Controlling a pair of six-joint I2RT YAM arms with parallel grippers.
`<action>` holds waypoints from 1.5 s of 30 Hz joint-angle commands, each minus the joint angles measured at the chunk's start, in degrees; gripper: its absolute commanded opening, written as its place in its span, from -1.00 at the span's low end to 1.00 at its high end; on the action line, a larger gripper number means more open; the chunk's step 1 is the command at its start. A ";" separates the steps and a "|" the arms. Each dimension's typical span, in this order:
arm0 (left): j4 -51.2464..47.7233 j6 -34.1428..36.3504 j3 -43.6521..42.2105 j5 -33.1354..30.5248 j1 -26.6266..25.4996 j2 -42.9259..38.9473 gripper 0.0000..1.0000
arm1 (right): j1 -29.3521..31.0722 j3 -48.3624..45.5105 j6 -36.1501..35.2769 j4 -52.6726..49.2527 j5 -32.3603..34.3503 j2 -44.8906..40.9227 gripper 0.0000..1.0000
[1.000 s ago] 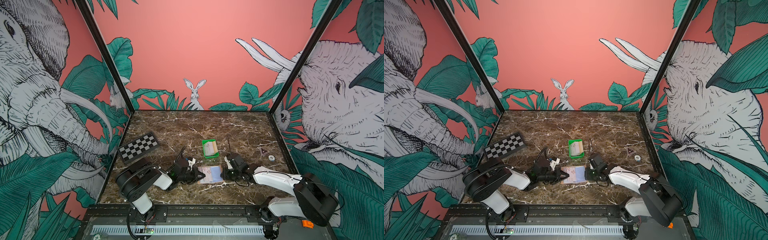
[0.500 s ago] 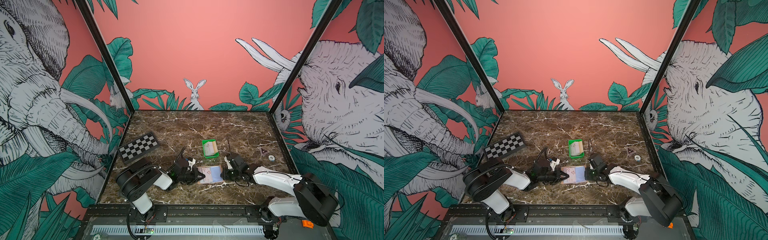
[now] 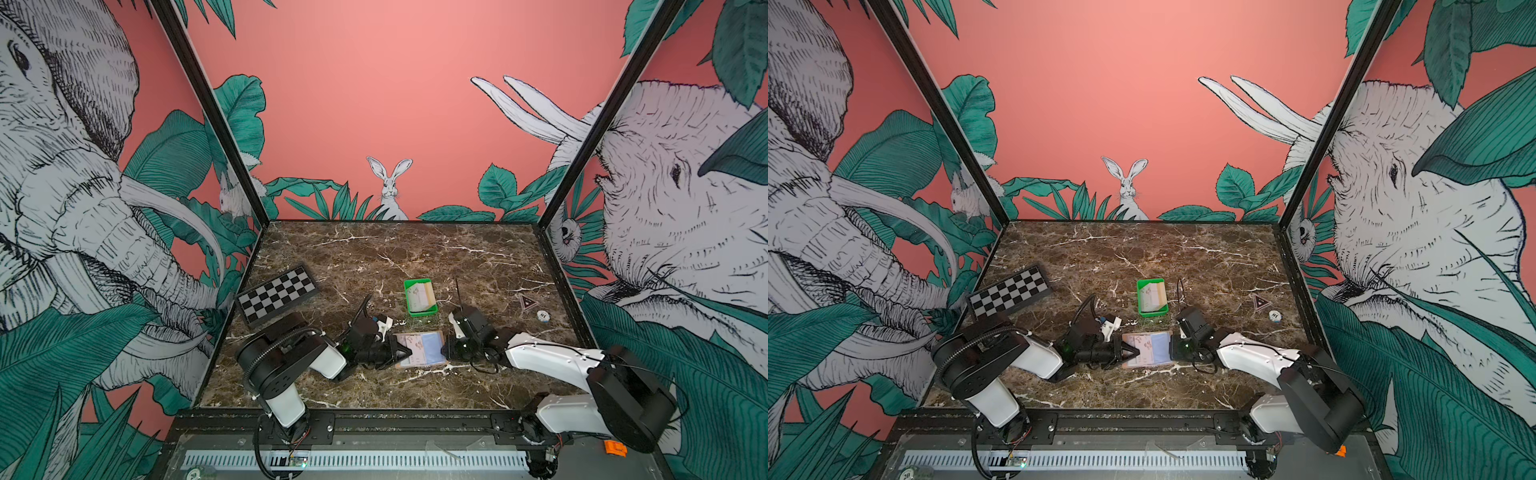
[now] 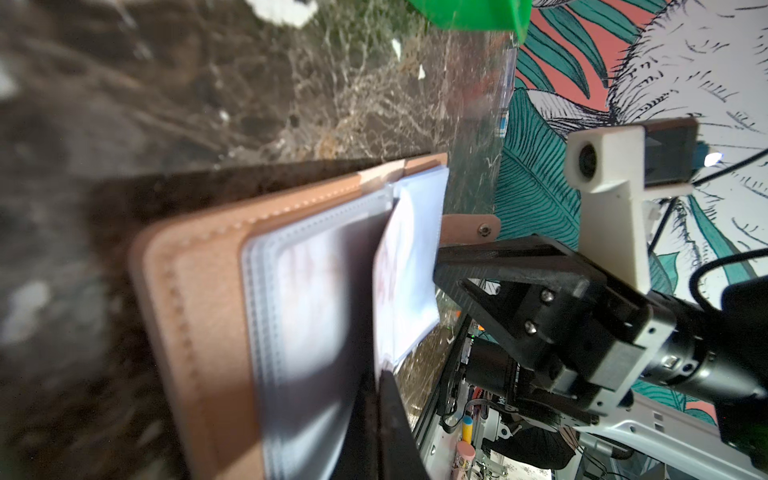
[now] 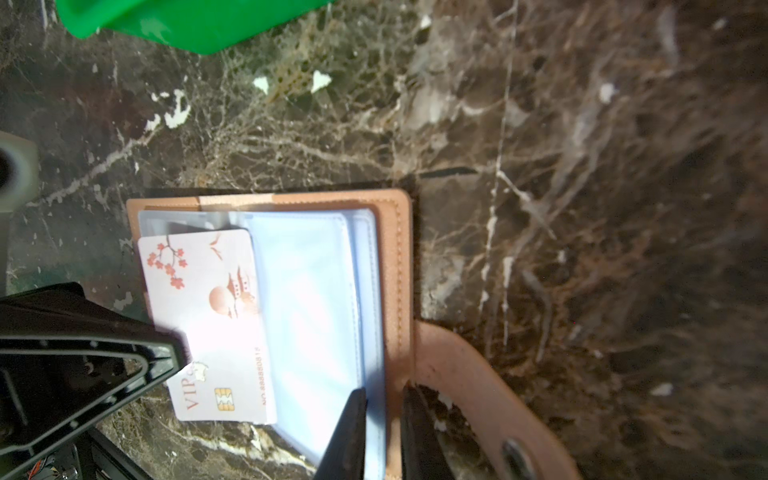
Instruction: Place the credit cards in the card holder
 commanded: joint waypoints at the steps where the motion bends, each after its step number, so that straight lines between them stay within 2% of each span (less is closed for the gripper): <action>1: -0.63 -0.21 0.61 0.37 -0.59 1.09 -1.00 | 0.40 -0.19 -0.15 -2.46 1.83 -0.02 -0.65; 15: -0.01 -0.34 0.66 0.10 -0.56 1.72 -1.00 | 0.34 0.18 0.18 -8.84 7.57 -4.91 -0.66; 23: -3.10 0.58 0.86 -0.27 -0.61 -0.75 -1.00 | 0.45 -1.08 -1.36 -4.71 1.19 -4.43 -0.65; 31: -6.81 1.50 1.10 -0.68 -0.64 -3.41 -1.00 | 0.46 -1.53 -1.40 -3.85 0.33 -2.77 -0.64; 45: -6.96 1.30 1.41 -1.06 -0.95 -2.93 -1.00 | 0.54 -0.89 -1.75 -3.87 0.31 -0.86 -0.64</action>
